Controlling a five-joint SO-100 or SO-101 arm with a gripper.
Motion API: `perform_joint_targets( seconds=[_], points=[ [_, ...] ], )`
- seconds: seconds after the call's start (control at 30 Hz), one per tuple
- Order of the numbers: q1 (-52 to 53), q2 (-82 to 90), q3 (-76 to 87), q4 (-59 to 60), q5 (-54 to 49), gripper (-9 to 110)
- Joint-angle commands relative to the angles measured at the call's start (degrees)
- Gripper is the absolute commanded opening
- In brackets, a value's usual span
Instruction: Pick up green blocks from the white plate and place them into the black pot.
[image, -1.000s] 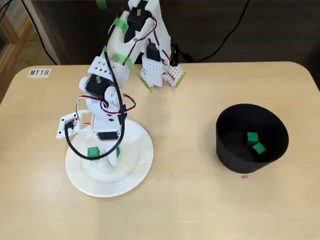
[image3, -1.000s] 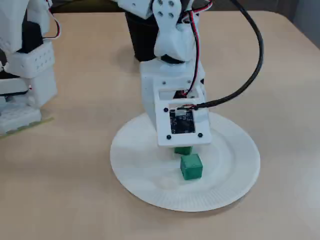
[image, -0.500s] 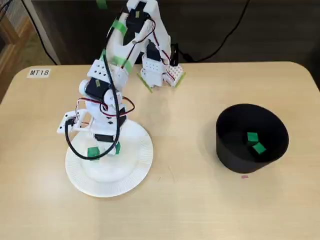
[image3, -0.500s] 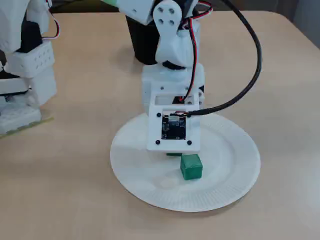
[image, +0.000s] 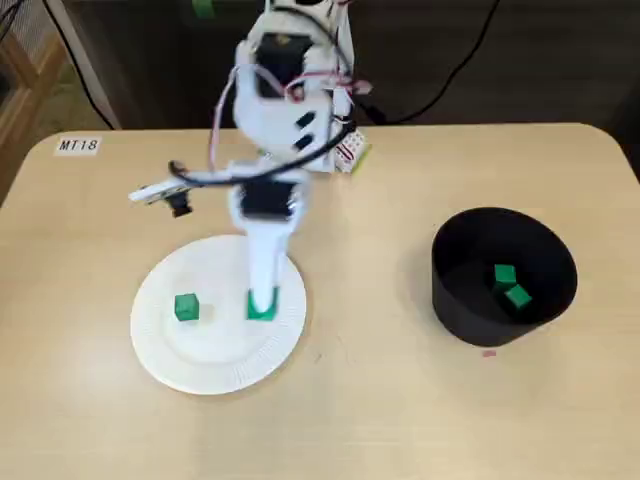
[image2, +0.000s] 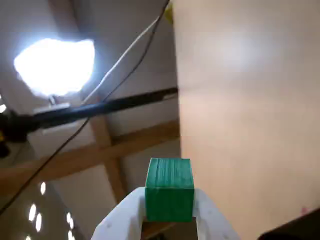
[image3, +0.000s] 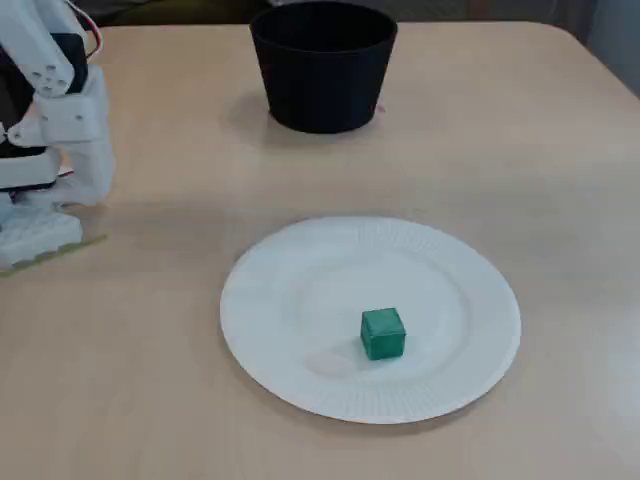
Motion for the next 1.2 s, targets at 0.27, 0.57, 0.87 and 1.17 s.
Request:
perform_joint_targets(
  seconds=[0.27, 0.57, 0.87, 1.17],
  points=[
    [-24.35, 3.52, 27.33, -27.77, -3.52, -2],
    [-26.02, -0.88, 27.33, -27.51, -4.66, -2],
    [-26.19, 4.04, 26.54, -19.60, -8.26, 32],
    [-20.83, 6.86, 15.64, -2.29, -10.46, -2]
  ],
)
